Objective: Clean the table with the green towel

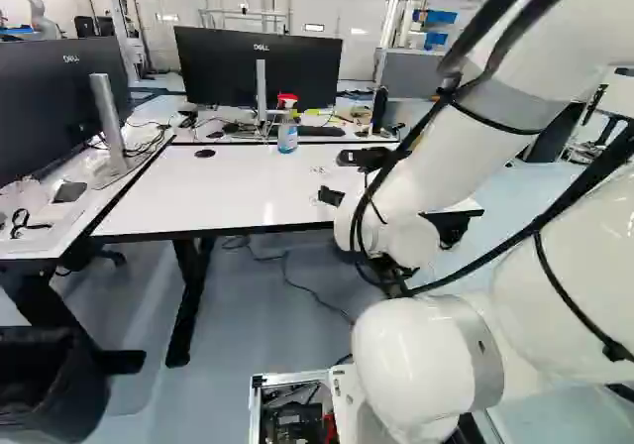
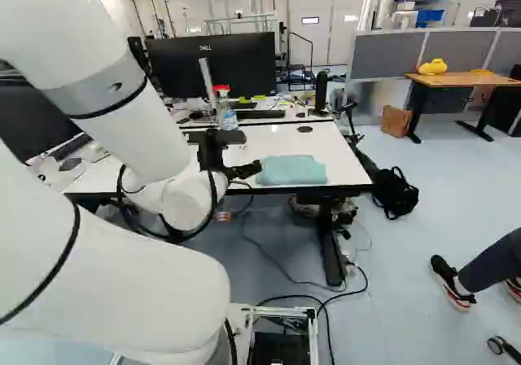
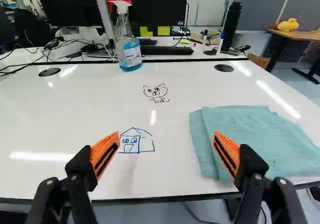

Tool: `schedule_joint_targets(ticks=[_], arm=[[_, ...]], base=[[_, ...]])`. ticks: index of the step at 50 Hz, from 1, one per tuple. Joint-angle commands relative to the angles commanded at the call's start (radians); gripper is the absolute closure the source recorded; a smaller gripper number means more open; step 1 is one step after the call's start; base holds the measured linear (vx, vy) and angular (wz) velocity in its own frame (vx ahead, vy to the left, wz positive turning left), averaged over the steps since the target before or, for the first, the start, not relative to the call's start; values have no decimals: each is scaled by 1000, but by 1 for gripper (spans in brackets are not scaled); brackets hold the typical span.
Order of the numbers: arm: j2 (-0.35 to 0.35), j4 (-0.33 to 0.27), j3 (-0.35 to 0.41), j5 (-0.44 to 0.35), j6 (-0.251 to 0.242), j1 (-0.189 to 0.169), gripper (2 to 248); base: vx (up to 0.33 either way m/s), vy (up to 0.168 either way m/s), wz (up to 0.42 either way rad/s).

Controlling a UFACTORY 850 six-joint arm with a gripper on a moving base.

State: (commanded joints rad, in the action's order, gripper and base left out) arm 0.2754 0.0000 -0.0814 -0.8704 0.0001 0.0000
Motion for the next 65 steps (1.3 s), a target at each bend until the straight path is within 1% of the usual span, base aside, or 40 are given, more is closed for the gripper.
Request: schedule_joint_targets(ticks=[16,23,45,60,65], arm=[[0,0,0,0,0,0,3],[5,0,-4,0,0,-10,3],[8,0,-55,0,0,-88,3],[-16,0,-113,0,0,-144,3],[-40,0,-135,0,0,-161,3]], base=[[0,0,0],[0,0,0],[0,0,0],[0,0,0],[0,0,0]])
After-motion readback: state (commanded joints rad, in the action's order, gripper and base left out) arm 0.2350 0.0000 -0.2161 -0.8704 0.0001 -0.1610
